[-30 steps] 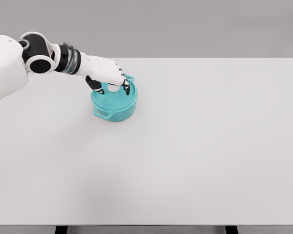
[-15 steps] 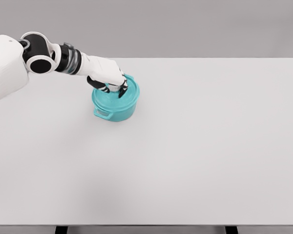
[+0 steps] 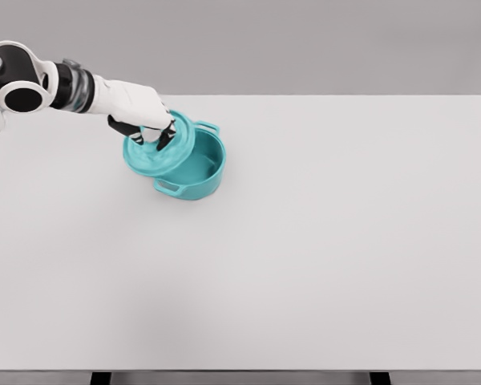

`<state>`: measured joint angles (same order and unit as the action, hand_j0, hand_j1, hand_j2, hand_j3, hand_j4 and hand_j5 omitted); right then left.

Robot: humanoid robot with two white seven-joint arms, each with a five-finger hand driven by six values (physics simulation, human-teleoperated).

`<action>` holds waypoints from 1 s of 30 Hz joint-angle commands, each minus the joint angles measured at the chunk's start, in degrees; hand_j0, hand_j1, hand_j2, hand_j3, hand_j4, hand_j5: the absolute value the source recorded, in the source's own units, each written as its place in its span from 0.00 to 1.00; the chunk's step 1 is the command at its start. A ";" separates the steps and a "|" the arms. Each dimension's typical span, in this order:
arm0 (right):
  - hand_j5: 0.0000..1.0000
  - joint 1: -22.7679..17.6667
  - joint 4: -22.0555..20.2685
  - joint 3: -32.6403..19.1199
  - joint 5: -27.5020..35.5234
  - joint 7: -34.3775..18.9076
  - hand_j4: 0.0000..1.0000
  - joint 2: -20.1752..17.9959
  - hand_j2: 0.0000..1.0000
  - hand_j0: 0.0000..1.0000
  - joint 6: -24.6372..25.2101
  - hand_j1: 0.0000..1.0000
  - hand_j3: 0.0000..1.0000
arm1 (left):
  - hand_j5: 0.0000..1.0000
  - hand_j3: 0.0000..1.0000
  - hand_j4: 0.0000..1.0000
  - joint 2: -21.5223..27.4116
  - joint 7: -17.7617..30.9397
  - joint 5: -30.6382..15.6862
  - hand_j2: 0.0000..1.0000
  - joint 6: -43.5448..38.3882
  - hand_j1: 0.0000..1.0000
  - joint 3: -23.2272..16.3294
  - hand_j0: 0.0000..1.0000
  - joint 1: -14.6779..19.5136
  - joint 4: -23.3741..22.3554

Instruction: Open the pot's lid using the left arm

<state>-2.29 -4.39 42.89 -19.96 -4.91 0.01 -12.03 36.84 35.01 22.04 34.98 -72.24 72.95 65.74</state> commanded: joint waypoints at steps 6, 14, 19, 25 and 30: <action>1.00 0.00 -0.01 0.00 0.01 -0.01 1.00 -0.01 1.00 1.00 -0.01 1.00 1.00 | 0.39 0.39 0.39 5.96 -0.01 0.20 0.39 0.02 0.39 0.00 0.39 -0.26 0.00; 1.00 0.00 -0.01 0.00 0.01 -0.01 1.00 -0.01 1.00 1.00 -0.01 1.00 1.00 | 0.40 0.40 0.40 7.28 -0.01 0.72 0.40 0.02 0.40 -1.32 0.40 -0.70 -0.26; 1.00 0.00 -0.01 0.00 0.01 -0.01 1.00 -0.01 1.00 1.00 -0.01 1.00 1.00 | 0.45 0.45 0.45 7.89 -0.01 1.52 0.45 0.02 0.45 -1.58 0.45 -0.79 -0.44; 1.00 0.00 -0.01 0.00 0.01 -0.01 1.00 -0.01 1.00 1.00 -0.01 1.00 1.00 | 0.85 0.85 0.85 7.98 -0.01 2.31 0.85 0.02 0.85 -1.58 0.85 -1.67 -0.52; 1.00 0.00 -0.01 0.00 0.01 -0.01 1.00 -0.01 1.00 1.00 -0.01 1.00 1.00 | 1.00 1.00 1.00 7.89 -0.01 1.69 1.00 0.02 1.00 -1.58 1.00 -1.58 -0.44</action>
<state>-2.29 -4.39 42.89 -19.96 -4.91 0.01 -12.03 44.73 35.01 24.02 35.11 -73.87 71.28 65.31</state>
